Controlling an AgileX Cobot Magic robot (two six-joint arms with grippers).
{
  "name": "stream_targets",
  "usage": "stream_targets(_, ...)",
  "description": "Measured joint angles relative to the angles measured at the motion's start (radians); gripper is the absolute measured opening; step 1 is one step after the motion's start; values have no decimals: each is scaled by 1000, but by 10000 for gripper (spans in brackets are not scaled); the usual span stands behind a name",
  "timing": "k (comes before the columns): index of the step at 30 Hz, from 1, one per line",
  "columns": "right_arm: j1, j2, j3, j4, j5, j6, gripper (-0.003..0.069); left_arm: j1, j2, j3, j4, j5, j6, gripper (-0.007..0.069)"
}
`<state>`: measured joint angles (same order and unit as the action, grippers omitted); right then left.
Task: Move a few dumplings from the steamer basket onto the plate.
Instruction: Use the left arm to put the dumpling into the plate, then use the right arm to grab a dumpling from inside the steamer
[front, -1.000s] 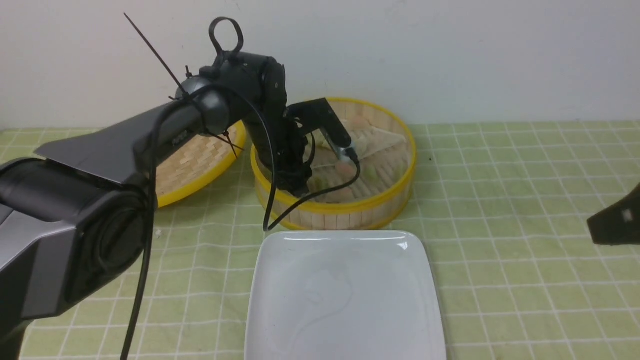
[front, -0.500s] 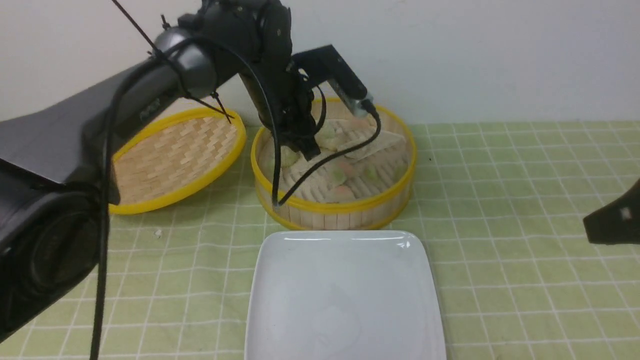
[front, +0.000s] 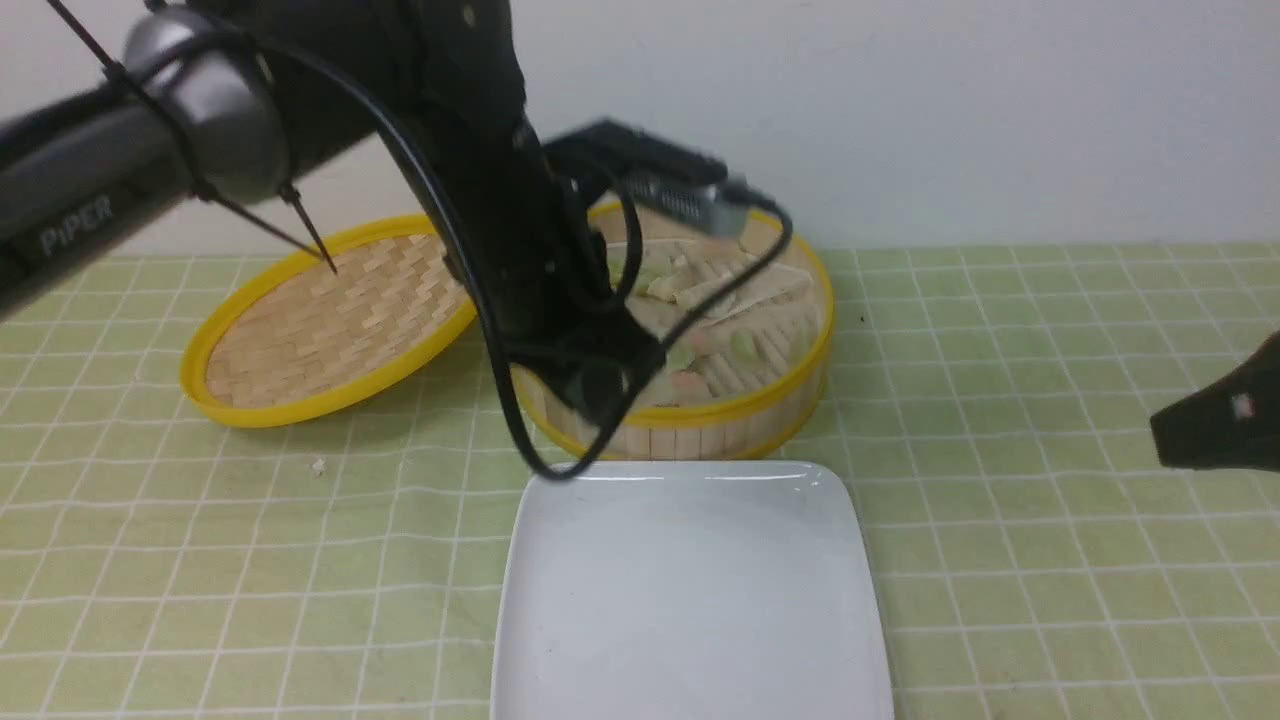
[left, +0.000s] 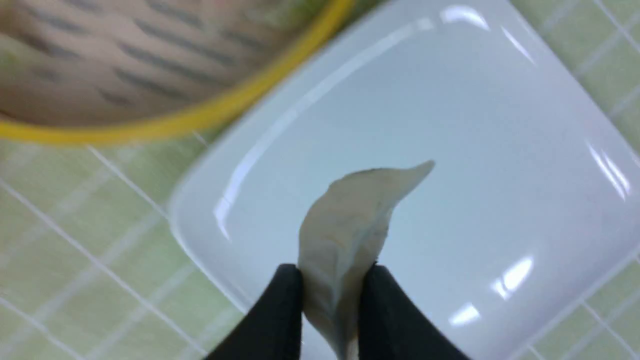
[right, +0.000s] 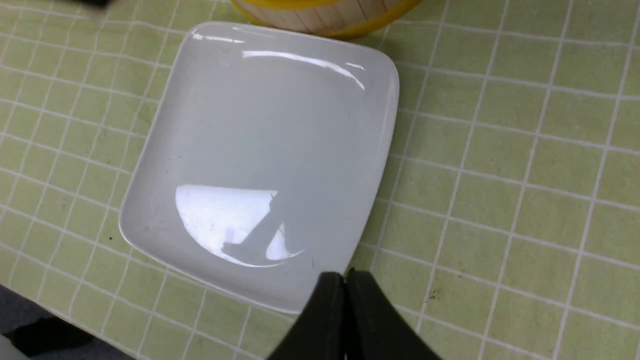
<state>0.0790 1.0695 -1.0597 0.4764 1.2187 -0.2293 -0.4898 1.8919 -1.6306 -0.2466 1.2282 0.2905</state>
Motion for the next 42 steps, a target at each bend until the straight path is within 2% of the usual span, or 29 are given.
stream_targets(4,0,0,0,0,-8,-5,-15,-54,35,140,2,-3,-1,120)
stream_targets(11,0,0,0,0,-20,-7,-15,-72,88,165,54,-70,-64,138)
stream_targets(17,0,45,-58,1,-52,-7,-15,-72,88,164,59,-75,-91,361)
stream_targets(19,0,96,-117,7,-52,-7,-15,-72,88,151,59,-52,-95,412)
stream_targets(21,8,156,-174,21,-50,-7,-15,-72,82,135,61,-32,-99,424)
stream_targets(23,41,244,-247,24,-50,-7,-15,-72,52,130,79,-30,-115,369)
stream_targets(26,101,370,-343,7,-50,-6,-13,-71,-22,130,105,-27,-155,225)
stream_targets(28,151,490,-441,-24,-50,-1,-10,-70,-105,130,123,-22,-190,94)
stream_targets(30,183,592,-529,-51,-50,13,-8,-70,-175,130,127,-16,-214,31)
stream_targets(35,233,867,-783,-118,-34,48,27,-70,-338,127,121,2,-262,-6)
stream_targets(38,254,1014,-937,-133,-6,50,84,-70,-397,127,113,5,-265,-6)
stream_targets(42,283,1226,-1140,-151,16,54,207,-70,-471,127,107,13,-269,-6)
